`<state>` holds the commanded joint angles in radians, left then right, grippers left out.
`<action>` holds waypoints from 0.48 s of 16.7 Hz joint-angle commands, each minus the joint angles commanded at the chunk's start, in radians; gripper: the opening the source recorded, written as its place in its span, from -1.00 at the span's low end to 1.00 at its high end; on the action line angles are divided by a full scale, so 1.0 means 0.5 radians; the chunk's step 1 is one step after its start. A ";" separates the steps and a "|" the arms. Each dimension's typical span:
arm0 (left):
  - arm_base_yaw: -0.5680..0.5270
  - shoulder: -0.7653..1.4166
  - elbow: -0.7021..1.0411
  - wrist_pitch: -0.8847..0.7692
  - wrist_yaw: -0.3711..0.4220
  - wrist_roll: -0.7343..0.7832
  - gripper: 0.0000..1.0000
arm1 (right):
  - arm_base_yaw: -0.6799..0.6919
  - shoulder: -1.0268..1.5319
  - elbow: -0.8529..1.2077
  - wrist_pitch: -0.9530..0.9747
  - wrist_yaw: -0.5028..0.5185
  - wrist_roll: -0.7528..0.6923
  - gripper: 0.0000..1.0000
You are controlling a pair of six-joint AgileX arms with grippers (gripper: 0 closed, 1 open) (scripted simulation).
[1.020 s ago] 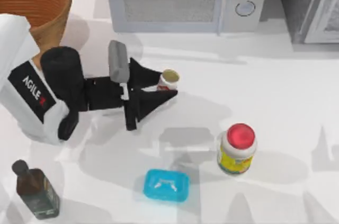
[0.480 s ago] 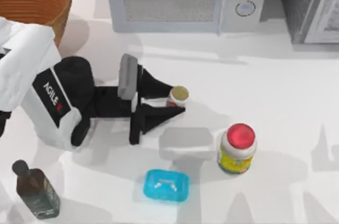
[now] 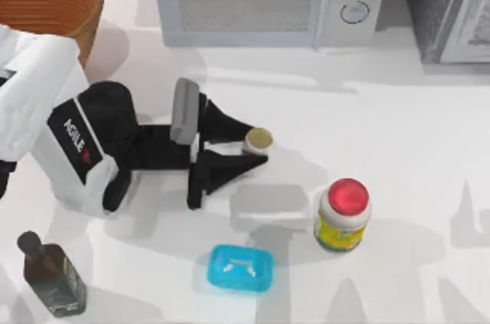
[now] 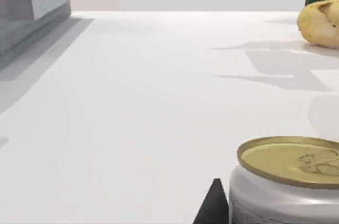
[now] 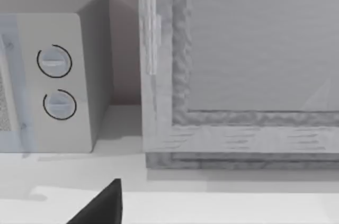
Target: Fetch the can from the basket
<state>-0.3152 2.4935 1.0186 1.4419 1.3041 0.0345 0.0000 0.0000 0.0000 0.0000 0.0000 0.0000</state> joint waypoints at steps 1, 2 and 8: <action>0.000 0.000 0.000 0.000 0.000 0.000 0.21 | 0.000 0.000 0.000 0.000 0.000 0.000 1.00; 0.000 0.000 0.000 0.000 0.000 0.000 0.36 | 0.000 0.000 0.000 0.000 0.000 0.000 1.00; 0.000 0.000 0.000 0.000 0.000 0.000 1.00 | 0.000 0.000 0.000 0.000 0.000 0.000 1.00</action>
<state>-0.3152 2.4935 1.0186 1.4419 1.3041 0.0345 0.0000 0.0000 0.0000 0.0000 0.0000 0.0000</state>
